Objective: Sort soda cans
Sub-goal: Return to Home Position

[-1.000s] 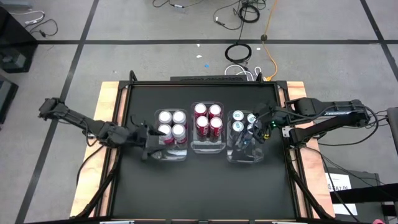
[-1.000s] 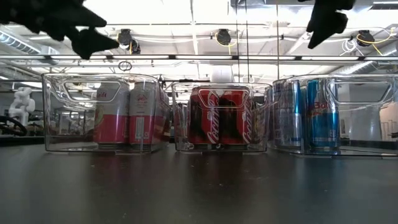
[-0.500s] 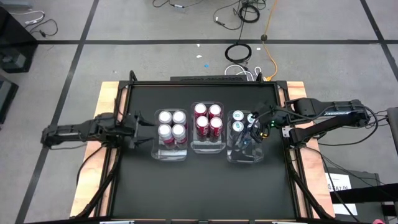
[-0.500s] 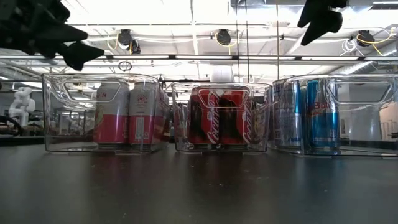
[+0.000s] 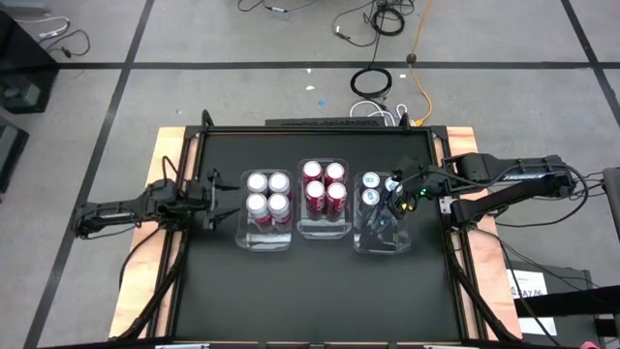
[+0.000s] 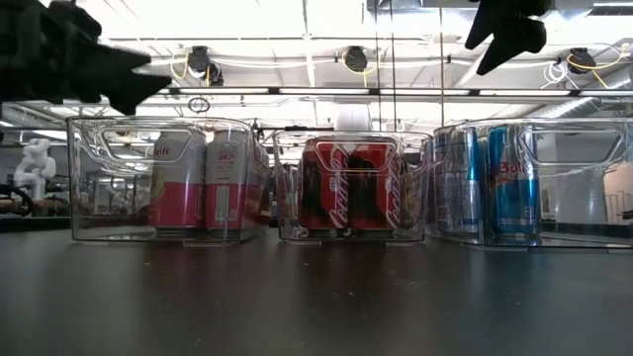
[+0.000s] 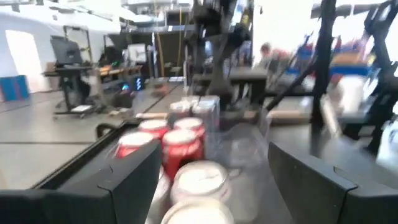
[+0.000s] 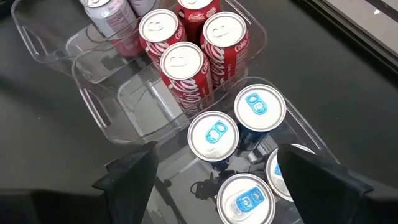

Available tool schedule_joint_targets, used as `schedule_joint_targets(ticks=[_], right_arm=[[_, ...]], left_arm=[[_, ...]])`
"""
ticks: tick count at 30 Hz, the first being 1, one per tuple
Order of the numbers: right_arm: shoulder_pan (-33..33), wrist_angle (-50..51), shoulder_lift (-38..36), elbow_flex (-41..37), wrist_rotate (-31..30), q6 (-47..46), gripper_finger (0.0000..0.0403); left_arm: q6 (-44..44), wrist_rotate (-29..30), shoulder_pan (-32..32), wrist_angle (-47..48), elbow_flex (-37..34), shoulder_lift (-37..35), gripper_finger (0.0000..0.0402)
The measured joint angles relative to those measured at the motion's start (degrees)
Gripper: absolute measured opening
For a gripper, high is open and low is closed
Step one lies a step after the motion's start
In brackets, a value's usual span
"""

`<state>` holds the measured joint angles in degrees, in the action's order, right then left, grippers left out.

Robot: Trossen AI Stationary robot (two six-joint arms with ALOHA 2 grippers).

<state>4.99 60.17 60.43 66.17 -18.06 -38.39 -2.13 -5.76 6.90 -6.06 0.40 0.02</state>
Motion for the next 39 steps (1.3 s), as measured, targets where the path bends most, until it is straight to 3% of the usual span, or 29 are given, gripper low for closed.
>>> schedule_joint_targets(ticks=[6,11,14,22,32,39], right_arm=[[0.0,0.1,-0.1,0.0,-0.3,2.3,0.0320],[0.0,-0.1,-0.2,-3.0,-7.9,3.8,0.0320],[0.0,-0.7,-0.4,-5.9,-9.3,3.6,0.0320],[0.0,-18.1,-7.0,-17.8,-8.5,13.6,0.0320],[-4.7,-39.1,-25.5,-38.2,3.5,23.0,0.0320],[-7.2,-43.7,-40.0,-49.1,9.4,23.6,0.0320]], left_arm=[[-2.7,1.8,0.4,4.2,0.0,0.0,0.0305],[-2.7,1.8,0.3,4.9,0.0,0.2,0.0305],[-2.7,1.9,0.3,4.9,0.0,0.2,0.0305],[-2.7,2.0,0.3,4.9,0.0,0.2,0.0305],[-2.7,2.0,0.3,4.9,-0.1,0.2,0.0305],[-2.7,2.0,0.3,4.9,-0.1,0.2,0.0305]])
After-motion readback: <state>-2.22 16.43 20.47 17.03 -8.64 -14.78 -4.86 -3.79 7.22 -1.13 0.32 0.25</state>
